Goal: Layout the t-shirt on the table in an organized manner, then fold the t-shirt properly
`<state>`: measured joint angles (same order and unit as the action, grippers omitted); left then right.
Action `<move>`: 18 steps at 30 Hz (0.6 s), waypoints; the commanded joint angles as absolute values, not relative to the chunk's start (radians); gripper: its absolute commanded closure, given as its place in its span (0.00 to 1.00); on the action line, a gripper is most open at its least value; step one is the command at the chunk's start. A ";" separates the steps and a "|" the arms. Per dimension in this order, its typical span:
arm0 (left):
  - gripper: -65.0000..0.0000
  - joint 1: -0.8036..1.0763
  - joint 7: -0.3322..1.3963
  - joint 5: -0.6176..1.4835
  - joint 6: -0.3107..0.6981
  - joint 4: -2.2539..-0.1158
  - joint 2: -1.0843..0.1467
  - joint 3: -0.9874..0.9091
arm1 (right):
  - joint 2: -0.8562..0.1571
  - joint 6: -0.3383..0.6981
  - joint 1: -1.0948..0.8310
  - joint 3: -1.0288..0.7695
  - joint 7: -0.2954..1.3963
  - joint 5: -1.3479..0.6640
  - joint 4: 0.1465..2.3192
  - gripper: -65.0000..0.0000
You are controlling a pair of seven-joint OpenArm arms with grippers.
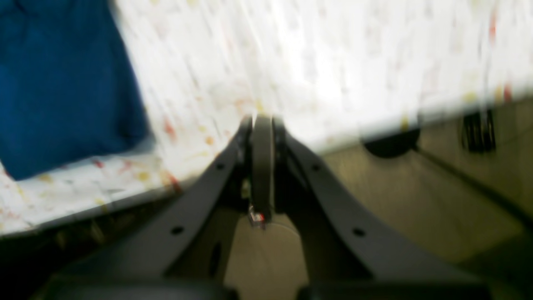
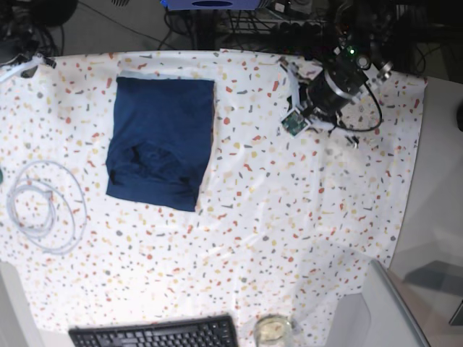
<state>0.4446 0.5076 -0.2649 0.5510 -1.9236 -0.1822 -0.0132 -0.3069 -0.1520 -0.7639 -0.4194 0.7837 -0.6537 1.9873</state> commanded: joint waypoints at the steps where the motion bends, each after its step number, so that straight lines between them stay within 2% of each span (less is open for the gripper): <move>1: 1.00 0.481 0.487 -0.255 0.549 -1.933 -0.182 -0.039 | -0.321 -0.153 -0.802 -0.438 0.762 -0.653 1.997 0.98; 6: 1.00 0.641 0.473 -0.254 0.547 -1.844 -0.179 -0.073 | -0.321 -0.153 -0.912 -0.433 0.757 -0.651 1.956 0.98; 8: 1.00 0.677 0.395 -0.254 0.541 -1.753 -0.177 -0.070 | -0.320 -0.145 -0.911 -0.387 0.754 -0.651 1.873 0.98; 11: 1.00 0.714 0.219 -0.254 0.466 -1.583 -0.170 -0.054 | -0.334 -0.053 -0.851 -0.255 0.753 -0.634 1.678 0.98; 13: 1.00 0.716 0.110 -0.254 0.409 -1.448 -0.160 -0.038 | -0.334 0.005 -0.799 -0.168 0.716 -0.549 1.527 0.98; 18: 1.00 0.627 -0.110 -0.254 0.286 -0.997 -0.119 -0.041 | -0.294 0.088 -0.653 0.024 0.449 -0.269 1.098 0.98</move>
<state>0.6228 -0.0849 -0.2596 0.2710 -0.9901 -0.1165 -0.0441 -0.2928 0.0795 -0.6392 0.0227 0.4442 -0.2539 1.0878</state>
